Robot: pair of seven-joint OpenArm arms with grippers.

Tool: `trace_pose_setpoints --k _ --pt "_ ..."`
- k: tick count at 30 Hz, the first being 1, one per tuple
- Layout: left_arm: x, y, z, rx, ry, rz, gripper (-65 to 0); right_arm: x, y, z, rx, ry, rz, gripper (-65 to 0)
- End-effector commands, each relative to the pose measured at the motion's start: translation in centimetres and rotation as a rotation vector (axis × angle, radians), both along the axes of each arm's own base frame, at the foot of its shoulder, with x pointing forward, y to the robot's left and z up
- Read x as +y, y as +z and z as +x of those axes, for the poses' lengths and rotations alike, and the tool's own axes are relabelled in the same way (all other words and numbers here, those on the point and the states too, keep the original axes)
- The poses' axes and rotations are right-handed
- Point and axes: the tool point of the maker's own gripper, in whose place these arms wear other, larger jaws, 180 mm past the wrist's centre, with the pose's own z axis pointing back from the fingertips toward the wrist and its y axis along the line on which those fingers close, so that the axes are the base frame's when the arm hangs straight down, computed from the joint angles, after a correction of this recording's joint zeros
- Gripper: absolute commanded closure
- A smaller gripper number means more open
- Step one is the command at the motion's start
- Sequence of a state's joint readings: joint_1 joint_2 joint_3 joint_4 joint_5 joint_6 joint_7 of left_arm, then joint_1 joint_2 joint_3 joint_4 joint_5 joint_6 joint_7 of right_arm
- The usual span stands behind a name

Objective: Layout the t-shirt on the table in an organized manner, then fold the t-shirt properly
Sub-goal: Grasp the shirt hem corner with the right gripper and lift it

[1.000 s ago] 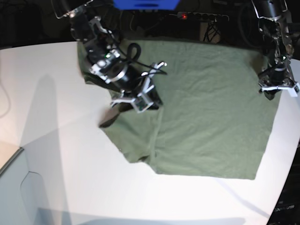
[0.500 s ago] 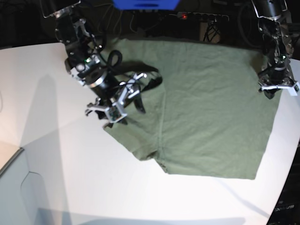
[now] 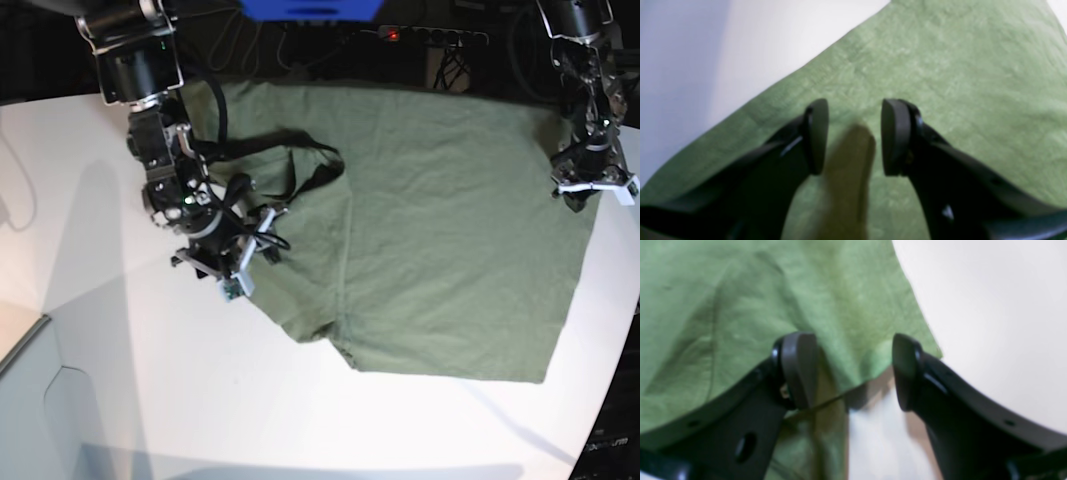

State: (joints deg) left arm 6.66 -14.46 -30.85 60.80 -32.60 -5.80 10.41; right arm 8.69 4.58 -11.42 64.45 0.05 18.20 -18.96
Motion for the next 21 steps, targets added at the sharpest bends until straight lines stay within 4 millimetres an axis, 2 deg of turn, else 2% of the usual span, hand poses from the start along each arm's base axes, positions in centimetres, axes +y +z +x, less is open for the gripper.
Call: trace_pose_setpoints --k 1,3,7,9,11,15,17,21 --pt "0.9 1.5 0.9 -0.046 0.001 0.031 -25.6 0.1 1.4 1.6 -0.047 -0.002 0.015 -35.7" --pt "0.5 1.3 1.0 -0.049 0.003 0.021 -25.6 -0.2 0.8 1.8 -0.028 -0.006 0.007 -34.2" --pt "0.2 1.3 1.1 -0.053 0.004 0.016 -25.6 -0.8 0.5 2.8 -0.013 -0.013 -0.005 -20.6" --pt "0.2 1.3 1.1 -0.051 0.004 0.014 -25.6 -1.1 0.5 3.3 -0.011 -0.017 -0.011 -15.9" --pt "0.1 1.3 1.2 -0.052 0.004 0.013 -25.6 -2.1 0.2 3.9 -0.003 -0.025 -0.029 -16.9" --pt "0.1 1.3 1.2 -0.052 0.004 0.013 -25.6 -2.9 -0.2 5.3 -0.017 -0.042 -0.018 -23.3" --pt "0.1 1.3 1.2 -0.054 0.004 0.013 -25.6 -4.0 -0.4 6.2 -0.024 -0.058 -0.022 -25.9" --pt "0.1 1.3 1.2 -0.054 0.004 0.013 -25.6 -5.7 -1.0 7.6 -0.009 -0.086 -0.030 -27.6"
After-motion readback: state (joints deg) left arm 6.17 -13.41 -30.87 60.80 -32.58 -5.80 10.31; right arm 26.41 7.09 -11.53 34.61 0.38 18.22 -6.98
